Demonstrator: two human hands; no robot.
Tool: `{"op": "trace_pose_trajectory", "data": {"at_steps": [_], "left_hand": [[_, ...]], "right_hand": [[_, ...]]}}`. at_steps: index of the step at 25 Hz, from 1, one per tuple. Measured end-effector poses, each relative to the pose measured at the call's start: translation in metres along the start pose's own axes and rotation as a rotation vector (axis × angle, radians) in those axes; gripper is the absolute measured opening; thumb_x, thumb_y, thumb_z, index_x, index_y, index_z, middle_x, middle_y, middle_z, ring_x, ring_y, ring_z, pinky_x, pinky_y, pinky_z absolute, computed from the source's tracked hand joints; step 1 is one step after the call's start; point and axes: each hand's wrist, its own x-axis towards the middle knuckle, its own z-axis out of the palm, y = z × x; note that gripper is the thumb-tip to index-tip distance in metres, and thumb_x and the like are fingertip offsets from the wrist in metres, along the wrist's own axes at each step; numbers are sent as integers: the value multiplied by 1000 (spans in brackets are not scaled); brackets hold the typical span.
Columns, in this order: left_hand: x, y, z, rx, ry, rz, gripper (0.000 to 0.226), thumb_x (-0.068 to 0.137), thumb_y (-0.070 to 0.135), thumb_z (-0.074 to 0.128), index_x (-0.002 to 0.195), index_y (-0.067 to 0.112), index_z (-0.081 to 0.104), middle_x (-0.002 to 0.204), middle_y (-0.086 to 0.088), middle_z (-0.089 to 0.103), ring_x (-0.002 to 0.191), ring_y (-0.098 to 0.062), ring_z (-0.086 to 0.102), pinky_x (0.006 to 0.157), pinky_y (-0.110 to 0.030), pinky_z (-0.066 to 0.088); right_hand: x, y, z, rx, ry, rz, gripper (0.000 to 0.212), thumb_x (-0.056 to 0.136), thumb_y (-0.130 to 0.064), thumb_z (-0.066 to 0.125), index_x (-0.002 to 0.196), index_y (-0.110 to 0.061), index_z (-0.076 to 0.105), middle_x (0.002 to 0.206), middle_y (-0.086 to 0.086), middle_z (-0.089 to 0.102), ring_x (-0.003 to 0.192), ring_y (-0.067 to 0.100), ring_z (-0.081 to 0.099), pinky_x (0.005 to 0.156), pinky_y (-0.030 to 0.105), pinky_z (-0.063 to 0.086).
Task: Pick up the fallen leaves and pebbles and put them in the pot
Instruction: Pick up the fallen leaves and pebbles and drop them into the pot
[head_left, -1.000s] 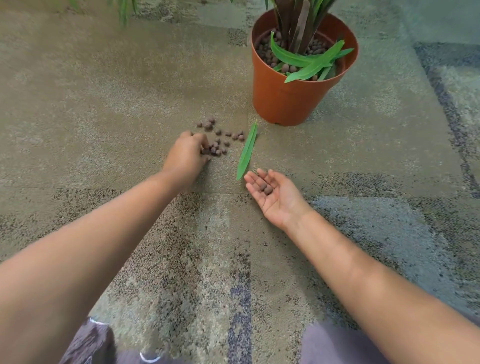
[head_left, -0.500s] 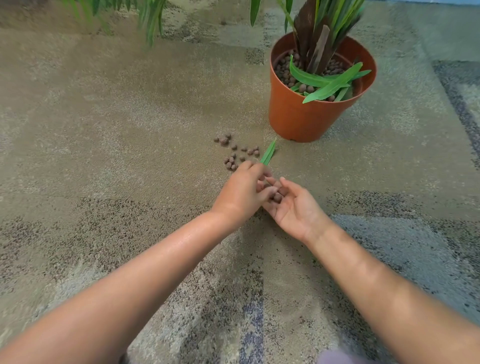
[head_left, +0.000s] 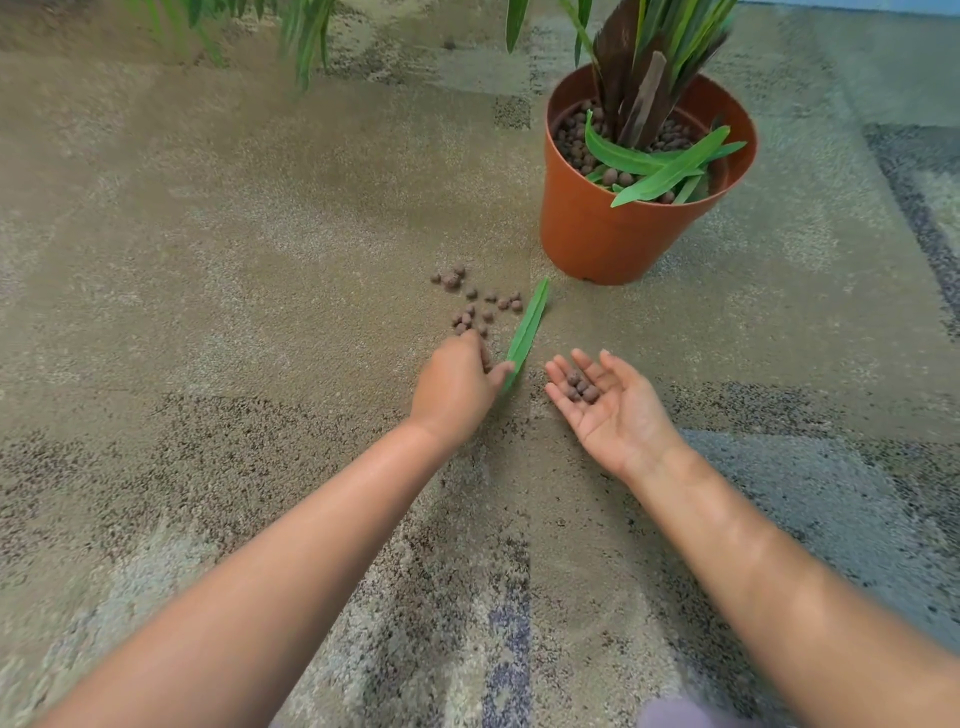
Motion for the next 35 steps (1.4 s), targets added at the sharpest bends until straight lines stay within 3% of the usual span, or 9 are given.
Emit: {"op": "trace_pose_trajectory", "data": {"at_steps": [7, 12, 16, 19, 21, 25, 29, 32, 35], "left_hand": [[8, 6, 8, 82, -22, -97, 20, 82, 29, 65, 80, 16, 51, 96, -6, 60, 79, -23, 55, 63, -30, 40], [-1, 12, 7, 236, -11, 31, 17, 86, 26, 59, 91, 9, 58, 101, -9, 57, 86, -28, 59, 63, -32, 40], [-6, 23, 2, -4, -42, 29, 12, 85, 25, 57, 78, 17, 53, 89, -1, 52, 81, -22, 55, 65, -28, 40], [-16, 37, 2, -159, -126, 143, 20, 82, 23, 61, 67, 24, 47, 76, 7, 47, 71, -13, 49, 59, -26, 38], [-19, 45, 4, -168, -163, 207, 17, 81, 22, 61, 69, 21, 50, 80, 2, 53, 75, -16, 52, 65, -29, 42], [-21, 54, 1, -227, -136, 233, 15, 83, 25, 60, 71, 19, 53, 81, 0, 54, 78, -17, 52, 70, -31, 42], [-18, 54, -12, -265, -64, 188, 29, 86, 43, 54, 67, 21, 55, 69, 6, 56, 62, -10, 50, 56, -28, 41], [-9, 42, -22, -291, 18, 65, 27, 91, 34, 50, 67, 21, 52, 58, 10, 48, 51, -6, 43, 50, -23, 32], [-3, 34, -26, -341, -5, -14, 22, 92, 26, 49, 76, 14, 57, 60, 6, 51, 57, -13, 49, 58, -27, 40]], "right_hand": [[0, 4, 2, -50, 31, 9, 24, 95, -23, 45, 99, -5, 60, 98, 15, 67, 97, 25, 65, 83, 35, 52], [-2, 5, 5, -94, 55, 1, 23, 97, -21, 43, 97, -5, 59, 97, 15, 66, 96, 25, 64, 85, 35, 50], [-4, 9, 4, -128, 63, -33, 16, 95, -19, 49, 92, -7, 58, 88, 11, 64, 86, 19, 64, 80, 29, 53], [-4, 10, 9, -142, 34, -107, 13, 92, -17, 55, 81, -9, 57, 65, 3, 60, 62, 9, 60, 67, 22, 56], [-4, 8, 16, -116, 10, -132, 14, 92, -16, 54, 80, -8, 58, 57, 2, 64, 52, 8, 64, 58, 21, 57], [-7, 1, 25, -65, 29, -111, 15, 93, -20, 54, 83, -9, 59, 62, 6, 69, 54, 11, 68, 57, 21, 58], [-21, -16, 33, -198, 16, -182, 7, 91, -10, 55, 87, -5, 57, 71, 6, 66, 57, 8, 66, 61, 18, 57], [-37, -47, 47, -266, -1, -241, 4, 88, -9, 59, 88, -4, 59, 77, 6, 65, 68, 10, 67, 66, 21, 57], [-48, -87, 69, -127, -26, -266, 4, 85, -6, 62, 84, -3, 60, 66, 7, 68, 65, 13, 70, 65, 24, 58]]}}
